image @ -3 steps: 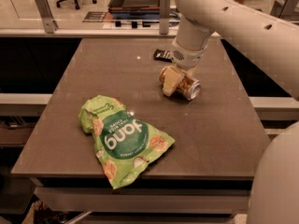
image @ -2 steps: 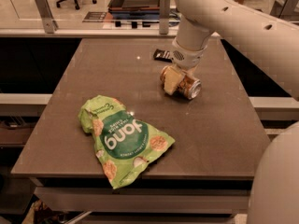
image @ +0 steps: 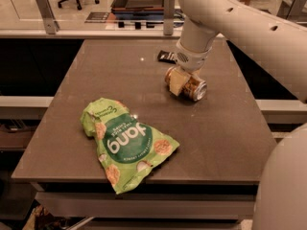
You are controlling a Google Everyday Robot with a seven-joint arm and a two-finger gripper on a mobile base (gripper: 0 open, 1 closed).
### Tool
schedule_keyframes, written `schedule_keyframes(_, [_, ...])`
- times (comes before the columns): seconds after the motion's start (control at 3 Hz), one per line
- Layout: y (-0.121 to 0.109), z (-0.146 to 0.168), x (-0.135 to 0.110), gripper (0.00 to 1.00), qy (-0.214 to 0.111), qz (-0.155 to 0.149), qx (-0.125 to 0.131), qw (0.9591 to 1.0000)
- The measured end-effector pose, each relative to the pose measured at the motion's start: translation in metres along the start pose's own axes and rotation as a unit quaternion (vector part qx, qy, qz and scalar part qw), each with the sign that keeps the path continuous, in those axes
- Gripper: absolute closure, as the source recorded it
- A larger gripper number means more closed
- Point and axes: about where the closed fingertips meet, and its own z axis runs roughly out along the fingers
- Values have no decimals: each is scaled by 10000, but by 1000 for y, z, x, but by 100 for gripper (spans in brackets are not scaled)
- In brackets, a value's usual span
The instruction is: Place orange can upright
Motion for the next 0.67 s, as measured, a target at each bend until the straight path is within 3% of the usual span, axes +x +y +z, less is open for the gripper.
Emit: schedule_keyframes(0.67, [-1, -1, 3, 100, -47, 26, 1, 10000])
